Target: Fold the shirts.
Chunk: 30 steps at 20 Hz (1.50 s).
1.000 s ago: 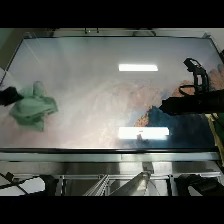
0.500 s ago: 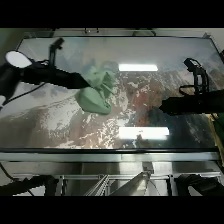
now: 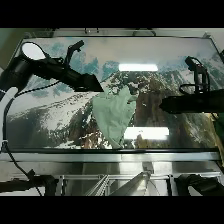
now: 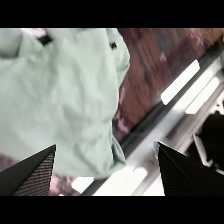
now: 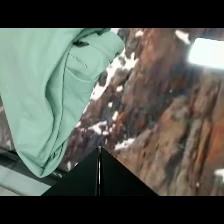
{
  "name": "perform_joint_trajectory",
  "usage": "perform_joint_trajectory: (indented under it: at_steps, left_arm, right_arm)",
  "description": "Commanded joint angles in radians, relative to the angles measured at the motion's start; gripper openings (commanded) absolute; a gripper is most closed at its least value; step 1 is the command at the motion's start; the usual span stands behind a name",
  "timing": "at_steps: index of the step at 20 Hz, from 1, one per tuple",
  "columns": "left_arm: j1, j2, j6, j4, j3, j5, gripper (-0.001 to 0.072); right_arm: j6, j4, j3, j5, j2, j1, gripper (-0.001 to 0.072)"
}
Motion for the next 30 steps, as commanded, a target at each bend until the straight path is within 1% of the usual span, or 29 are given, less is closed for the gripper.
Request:
perform_joint_trajectory:
  at_steps: [1, 3, 4, 5, 7, 10, 12, 13, 14, 15, 16, 17, 19, 20, 21, 22, 23, 24, 25, 26, 27, 28, 29, 30]
  left_arm:
    - [0.084, 0.0, -0.04, 0.0, -0.005, -0.169, 0.0707]
    - [0.114, 0.023, -0.04, 0.0, -0.112, -0.123, 0.0707]
    - [0.123, 0.034, -0.037, 0.0, -0.182, -0.089, 0.0707]
    - [0.129, 0.038, -0.023, 0.0, -0.246, -0.057, 0.0707]
    - [0.129, 0.029, 0.012, -0.002, -0.367, 0.016, 0.0707]
    - [0.099, -0.023, 0.042, -0.009, -0.485, 0.108, 0.0699]
    - [0.053, -0.069, 0.075, -0.012, -0.509, 0.144, 0.0699]
    - [0.026, -0.091, 0.079, -0.011, -0.506, 0.167, 0.0699]
    - [0.002, -0.117, 0.08, -0.011, -0.491, 0.185, 0.0699]
    - [-0.021, -0.143, 0.081, -0.011, -0.465, 0.184, 0.0699]
    - [-0.045, -0.167, 0.081, -0.011, -0.43, 0.182, 0.0699]
    - [-0.065, -0.183, 0.081, -0.011, -0.396, 0.182, 0.0699]
    - [-0.106, -0.212, 0.081, -0.011, -0.314, 0.177, 0.0699]
    - [-0.127, -0.22, 0.08, -0.011, -0.273, 0.165, 0.0699]
    - [-0.146, -0.225, 0.08, -0.011, -0.232, 0.14, 0.0699]
    - [-0.16, -0.224, 0.079, -0.01, -0.199, 0.112, 0.0699]
    - [-0.172, -0.224, 0.075, -0.01, -0.16, 0.074, 0.0699]
    - [-0.182, -0.224, 0.07, -0.01, -0.121, 0.04, 0.0699]
    - [-0.192, -0.224, 0.063, -0.01, -0.088, 0.024, 0.0699]
    - [-0.201, -0.224, 0.054, -0.01, -0.057, 0.018, 0.0699]
    - [-0.212, -0.224, 0.038, -0.009, -0.032, 0.016, 0.0699]
    - [-0.221, -0.224, 0.023, -0.009, -0.013, 0.013, 0.0699]
    - [-0.23, -0.224, 0.012, -0.009, 0.007, -0.003, 0.0699]
    - [-0.238, -0.224, 0.0, -0.008, 0.023, -0.022, 0.0699]
  right_arm:
    - [0.0, 0.001, 0.0, -0.034, -0.001, 0.0, 0.0022]
    - [0.0, 0.0, 0.0, -0.045, -0.001, 0.0, 0.0023]
    - [0.0, 0.001, -0.001, -0.082, -0.002, 0.0, 0.0022]
    - [0.0, 0.004, -0.001, -0.112, -0.007, 0.0, 0.0023]
    - [0.0, 0.008, -0.001, -0.117, -0.024, 0.0, 0.0023]
    - [0.0, 0.084, -0.002, -0.077, -0.097, 0.001, 0.003]
    - [-0.017, 0.157, -0.016, -0.075, -0.185, 0.001, 0.0033]
    - [-0.054, 0.21, -0.02, -0.078, -0.238, 0.001, 0.0156]
    - [-0.113, 0.283, -0.02, -0.078, -0.303, 0.001, 0.038]
    - [-0.17, 0.36, -0.02, -0.078, -0.369, 0.001, 0.0382]
    - [-0.199, 0.422, -0.02, -0.082, -0.428, 0.001, 0.0277]
    - [-0.228, 0.474, -0.02, -0.088, -0.487, 0.001, 0.023]
    - [-0.312, 0.554, -0.019, -0.102, -0.584, 0.001, 0.0231]
    - [-0.372, 0.583, -0.019, -0.109, -0.621, 0.001, 0.0231]
    - [-0.402, 0.595, -0.019, -0.121, -0.651, 0.001, 0.0241]
    - [-0.428, 0.597, -0.019, -0.141, -0.671, 0.001, 0.0331]
    - [-0.453, 0.6, -0.018, -0.158, -0.683, 0.001, 0.0442]
    - [-0.488, 0.604, -0.018, -0.174, -0.689, 0.001, 0.0432]
    - [-0.502, 0.612, -0.018, -0.183, -0.689, 0.001, 0.0374]
    - [-0.514, 0.634, -0.018, -0.188, -0.689, 0.001, 0.0211]
    - [-0.55, 0.671, -0.018, -0.19, -0.689, 0.001, 0.0073]
    - [-0.584, 0.707, -0.018, -0.19, -0.689, 0.001, 0.0024]
    - [-0.612, 0.736, -0.018, -0.191, -0.689, 0.001, 0.0023]
    - [-0.618, 0.748, -0.018, -0.191, -0.689, 0.001, 0.0023]
